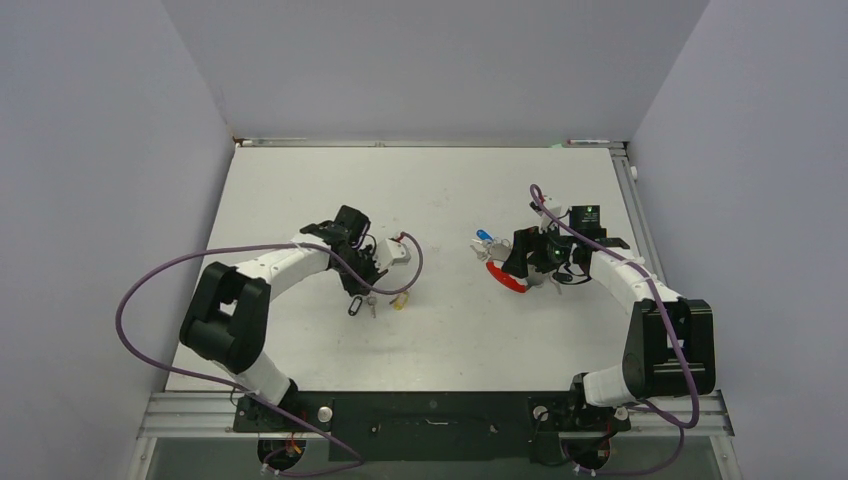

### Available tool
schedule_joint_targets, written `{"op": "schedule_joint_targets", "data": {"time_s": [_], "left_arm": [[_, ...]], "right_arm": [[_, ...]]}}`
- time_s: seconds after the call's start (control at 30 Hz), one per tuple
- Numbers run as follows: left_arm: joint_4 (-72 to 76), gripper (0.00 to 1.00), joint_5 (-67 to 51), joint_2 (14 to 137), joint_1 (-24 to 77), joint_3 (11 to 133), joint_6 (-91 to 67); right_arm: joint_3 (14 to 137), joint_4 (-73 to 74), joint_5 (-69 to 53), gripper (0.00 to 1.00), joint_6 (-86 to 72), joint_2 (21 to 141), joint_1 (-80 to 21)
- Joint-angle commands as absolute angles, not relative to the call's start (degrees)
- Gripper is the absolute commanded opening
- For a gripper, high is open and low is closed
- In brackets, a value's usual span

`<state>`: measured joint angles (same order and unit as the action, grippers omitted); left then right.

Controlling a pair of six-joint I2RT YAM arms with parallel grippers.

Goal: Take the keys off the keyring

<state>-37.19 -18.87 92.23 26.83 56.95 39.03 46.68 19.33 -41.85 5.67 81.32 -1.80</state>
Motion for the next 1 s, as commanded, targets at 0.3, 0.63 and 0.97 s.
{"op": "schedule_joint_targets", "data": {"time_s": [0.3, 0.63, 0.97], "left_arm": [[-37.8, 0.96, -23.79, 90.99, 15.12, 67.99, 27.09], [-32.72, 0.96, -15.78, 89.27, 1.48, 75.92, 12.76], [-24.29, 0.96, -17.14, 89.39, -9.31, 72.86, 3.34]], "right_arm": [[50.46, 19.56, -41.26, 0.9, 8.27, 80.25, -1.23], [62.17, 22.93, -39.64, 0.9, 13.23, 85.35, 1.7], [64.26, 16.79, -39.19, 0.9, 9.56, 90.6, 6.1]]}}
